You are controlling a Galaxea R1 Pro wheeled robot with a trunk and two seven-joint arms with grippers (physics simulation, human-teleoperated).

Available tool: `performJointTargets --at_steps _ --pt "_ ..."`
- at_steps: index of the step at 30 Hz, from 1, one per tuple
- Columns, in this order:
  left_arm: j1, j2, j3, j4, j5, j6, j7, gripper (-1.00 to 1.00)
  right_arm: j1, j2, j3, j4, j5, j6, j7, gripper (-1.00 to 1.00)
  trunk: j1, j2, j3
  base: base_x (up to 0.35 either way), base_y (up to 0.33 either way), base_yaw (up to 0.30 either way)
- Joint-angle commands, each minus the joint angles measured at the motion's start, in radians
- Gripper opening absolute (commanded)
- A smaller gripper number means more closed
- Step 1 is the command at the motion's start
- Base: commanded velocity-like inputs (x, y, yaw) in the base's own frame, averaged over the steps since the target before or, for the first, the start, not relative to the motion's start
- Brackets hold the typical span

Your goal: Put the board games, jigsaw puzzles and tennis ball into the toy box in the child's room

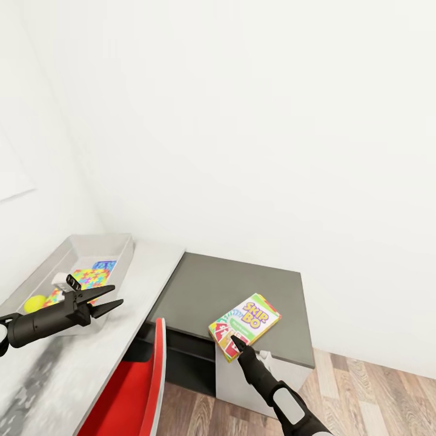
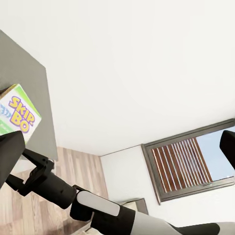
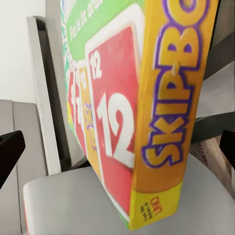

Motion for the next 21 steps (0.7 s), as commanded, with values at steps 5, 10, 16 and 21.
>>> performJointTargets --at_steps 5,10,16,21 --pt "-0.001 0.0 0.0 0.001 -0.003 0.004 -0.005 1.0 -0.001 0.001 -0.005 0.0 -0.009 0.01 0.002 1.0 0.015 -0.029 -0.014 0.0 0.0 0.0" --pt "-0.001 0.0 0.0 0.0 -0.003 0.004 -0.005 1.0 -0.001 0.001 -0.005 0.0 -0.009 0.01 0.002 1.0 0.035 -0.064 -0.029 0.0 0.0 0.0" --pt "-0.001 0.0 0.0 0.0 -0.003 0.004 -0.005 1.0 -0.001 0.001 -0.005 0.0 -0.009 0.01 0.002 1.0 0.038 -0.071 -0.033 0.0 0.0 0.0" --pt "-0.001 0.0 0.0 0.0 -0.003 0.004 -0.005 1.0 -0.001 0.001 -0.005 0.0 -0.009 0.01 0.002 1.0 0.038 -0.071 -0.033 0.0 0.0 0.0"
